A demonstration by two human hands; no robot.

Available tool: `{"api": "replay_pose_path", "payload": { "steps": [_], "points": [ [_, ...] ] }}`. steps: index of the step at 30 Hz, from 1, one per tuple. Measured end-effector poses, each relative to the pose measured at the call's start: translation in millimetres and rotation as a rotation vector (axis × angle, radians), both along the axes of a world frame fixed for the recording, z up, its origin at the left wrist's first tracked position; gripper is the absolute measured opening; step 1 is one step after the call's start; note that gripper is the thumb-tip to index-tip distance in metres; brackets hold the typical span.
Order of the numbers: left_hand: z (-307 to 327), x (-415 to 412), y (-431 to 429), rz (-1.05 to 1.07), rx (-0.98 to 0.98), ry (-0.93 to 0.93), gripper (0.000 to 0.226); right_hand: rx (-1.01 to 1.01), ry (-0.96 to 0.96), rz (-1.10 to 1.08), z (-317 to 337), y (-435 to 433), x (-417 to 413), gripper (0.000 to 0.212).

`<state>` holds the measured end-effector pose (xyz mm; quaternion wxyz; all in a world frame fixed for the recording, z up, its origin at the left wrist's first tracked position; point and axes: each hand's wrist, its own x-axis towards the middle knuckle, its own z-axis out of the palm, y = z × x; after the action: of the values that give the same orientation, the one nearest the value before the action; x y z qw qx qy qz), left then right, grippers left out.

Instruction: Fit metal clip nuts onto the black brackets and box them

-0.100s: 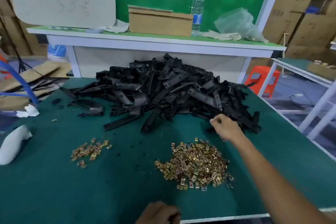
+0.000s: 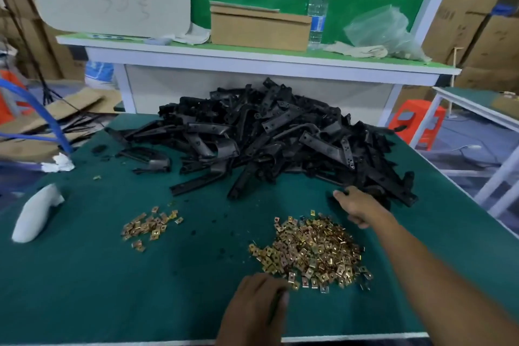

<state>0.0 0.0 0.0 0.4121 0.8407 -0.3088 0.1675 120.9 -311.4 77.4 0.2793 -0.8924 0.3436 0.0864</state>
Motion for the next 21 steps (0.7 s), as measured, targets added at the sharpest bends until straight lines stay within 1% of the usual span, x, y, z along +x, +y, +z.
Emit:
{"api": "replay_pose_path", "payload": {
  "steps": [1, 4, 6, 8, 9, 11, 12, 14, 17, 19, 21],
  "points": [
    [6.0, 12.9, -3.5, 0.012, 0.03, 0.083, 0.016, -0.007, 0.022, -0.022, -4.9, 0.6, -1.5, 0.061],
    [-2.6, 38.2, -2.1, 0.047, 0.077, 0.226, 0.025, -0.139, -0.01, 0.005, -21.0, -2.6, -2.4, 0.062],
    [-0.8, 50.8, -3.5, 0.056, 0.116, 0.22, 0.026, -0.208, -0.127, -0.007, -19.9, -2.7, -6.7, 0.058],
    [2.6, 67.5, -8.1, 0.059, 0.127, 0.224, 0.025, -0.233, -0.279, -0.086, -19.5, -2.8, -19.1, 0.048],
    [2.4, 75.8, -11.1, 0.059, 0.142, 0.231, 0.025, -0.221, -0.331, -0.119, -21.3, -1.9, -27.1, 0.041],
    [4.2, 93.2, -16.9, 0.074, 0.157, 0.231, 0.025, -0.134, -0.383, -0.172, -22.8, 1.6, -44.1, 0.024],
    [6.4, 103.3, -20.4, 0.075, 0.168, 0.229, 0.026, -0.082, -0.4, -0.191, -21.9, 4.7, -51.5, 0.027],
    [10.1, 125.9, -27.8, 0.084, 0.198, 0.231, 0.03, -0.021, -0.453, -0.211, -21.0, 11.8, -64.9, 0.042],
    [13.1, 151.5, -38.6, 0.046, 0.369, 0.277, 0.04, -0.048, -0.513, -0.194, -16.2, 27.1, -82.5, 0.05],
    [14.5, 160.0, -43.6, 0.002, 0.496, 0.279, 0.037, -0.073, -0.534, -0.137, -12.6, 40.9, -93.0, 0.046],
    [13.8, 164.2, -46.3, -0.028, 0.53, 0.268, 0.028, -0.037, -0.538, -0.058, -14.6, 60.2, -103.9, 0.032]
  ]
}}
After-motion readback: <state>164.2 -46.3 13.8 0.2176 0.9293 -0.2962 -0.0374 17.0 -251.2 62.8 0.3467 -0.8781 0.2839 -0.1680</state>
